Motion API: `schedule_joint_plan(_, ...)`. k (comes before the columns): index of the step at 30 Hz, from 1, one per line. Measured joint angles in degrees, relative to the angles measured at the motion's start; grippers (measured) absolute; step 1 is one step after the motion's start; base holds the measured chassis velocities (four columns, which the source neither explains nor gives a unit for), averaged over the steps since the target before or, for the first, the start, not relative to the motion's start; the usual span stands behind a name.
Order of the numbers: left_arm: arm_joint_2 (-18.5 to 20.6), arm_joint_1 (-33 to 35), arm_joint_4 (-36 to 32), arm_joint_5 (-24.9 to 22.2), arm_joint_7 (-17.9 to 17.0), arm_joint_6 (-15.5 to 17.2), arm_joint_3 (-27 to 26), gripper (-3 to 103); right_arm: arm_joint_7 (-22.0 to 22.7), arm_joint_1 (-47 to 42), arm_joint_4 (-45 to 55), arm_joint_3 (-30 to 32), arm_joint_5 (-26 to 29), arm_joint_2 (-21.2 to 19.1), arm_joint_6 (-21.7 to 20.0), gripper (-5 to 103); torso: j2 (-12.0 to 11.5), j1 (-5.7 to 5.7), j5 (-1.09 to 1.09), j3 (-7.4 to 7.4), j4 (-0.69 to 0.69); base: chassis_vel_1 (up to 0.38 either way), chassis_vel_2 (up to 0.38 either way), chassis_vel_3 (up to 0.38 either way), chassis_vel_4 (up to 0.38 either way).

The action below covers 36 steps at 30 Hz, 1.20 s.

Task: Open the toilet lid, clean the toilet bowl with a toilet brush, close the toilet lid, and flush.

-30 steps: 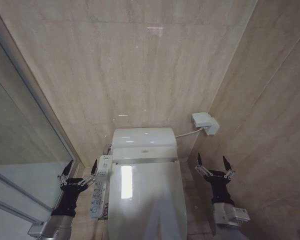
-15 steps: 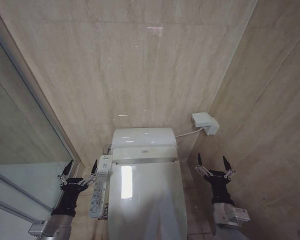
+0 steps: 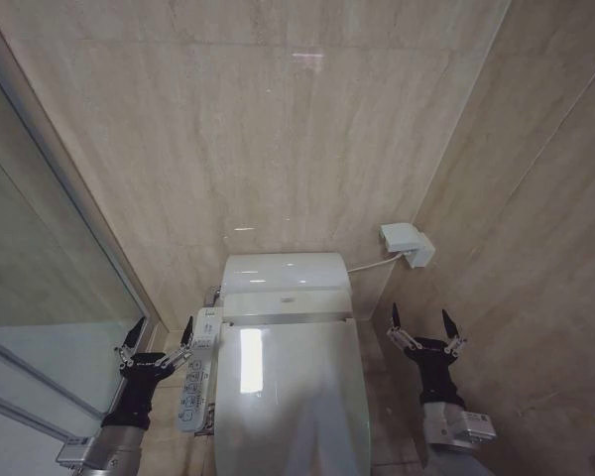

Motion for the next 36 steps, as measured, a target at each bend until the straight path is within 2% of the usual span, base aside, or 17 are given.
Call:
schedule_joint_plan(18, 0.0, 0.1, 0.0, 0.0, 0.0, 0.0, 0.0, 100, 0.0, 0.0, 0.0, 0.0, 0.0, 0.0, 0.0, 100, 0.0, -0.07, 0.00, -0.02, 0.00, 0.123, -0.121, -0.122, 0.124)
schedule_joint_plan(29, 0.0, 0.0, 0.0, 0.0, 0.0, 0.0, 0.0, 100, 0.0, 0.0, 0.0, 0.0, 0.0, 0.0, 0.0, 100, 0.0, 0.04, 0.00, 0.02, 0.00, 0.023, -0.018, -0.009, 0.010)
schedule_joint_plan(36, 0.0, 0.0, 0.0, 0.0, 0.0, 0.0, 0.0, 100, 0.0, 0.0, 0.0, 0.0, 0.0, 0.0, 0.0, 100, 0.0, -0.03, 0.02, -0.01, 0.00, 0.181, -0.175, -0.176, 0.179)
